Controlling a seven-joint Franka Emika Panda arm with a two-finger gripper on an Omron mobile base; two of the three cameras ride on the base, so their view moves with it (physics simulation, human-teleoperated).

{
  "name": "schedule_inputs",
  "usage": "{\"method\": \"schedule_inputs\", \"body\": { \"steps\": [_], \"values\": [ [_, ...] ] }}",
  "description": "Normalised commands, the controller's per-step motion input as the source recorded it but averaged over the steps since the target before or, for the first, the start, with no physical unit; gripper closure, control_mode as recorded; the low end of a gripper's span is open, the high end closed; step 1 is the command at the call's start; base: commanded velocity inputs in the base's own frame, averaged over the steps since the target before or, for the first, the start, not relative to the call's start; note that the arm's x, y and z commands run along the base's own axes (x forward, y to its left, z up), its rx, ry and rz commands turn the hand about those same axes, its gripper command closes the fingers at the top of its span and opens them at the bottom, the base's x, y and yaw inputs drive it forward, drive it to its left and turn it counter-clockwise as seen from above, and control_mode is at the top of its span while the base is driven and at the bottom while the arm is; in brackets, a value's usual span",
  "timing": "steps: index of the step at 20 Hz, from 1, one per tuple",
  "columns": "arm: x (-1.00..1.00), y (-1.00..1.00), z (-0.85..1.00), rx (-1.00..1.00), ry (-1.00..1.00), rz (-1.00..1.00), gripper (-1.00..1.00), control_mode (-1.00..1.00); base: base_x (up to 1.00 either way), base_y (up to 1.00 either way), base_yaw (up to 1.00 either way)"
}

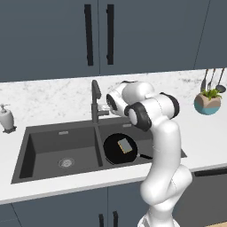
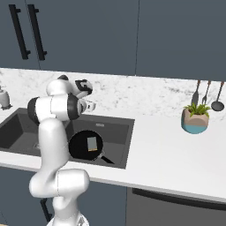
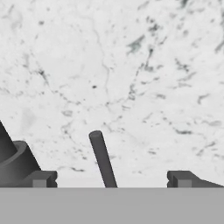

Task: Pick the pan and sponge and place them into the sink. Then turn on the water.

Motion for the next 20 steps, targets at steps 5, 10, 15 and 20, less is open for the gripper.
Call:
{"method": "schedule_inputs", "body": {
  "steps": [5, 10, 15, 20],
  "values": [
    [0.16, 0.0, 0.0, 0.0, 0.0, 0.0, -1.0, -1.0, 0.0, 0.0, 0.0],
    [0.15, 0.0, 0.0, 0.0, 0.0, 0.0, -1.0, -1.0, 0.0, 0.0, 0.0],
    [0.11, 0.0, 0.0, 0.0, 0.0, 0.0, -1.0, -1.0, 0.0, 0.0, 0.0],
    [0.0, -0.02, 0.0, 0.0, 0.0, 0.0, -1.0, -1.0, 0.0, 0.0, 0.0]
  ]
}}
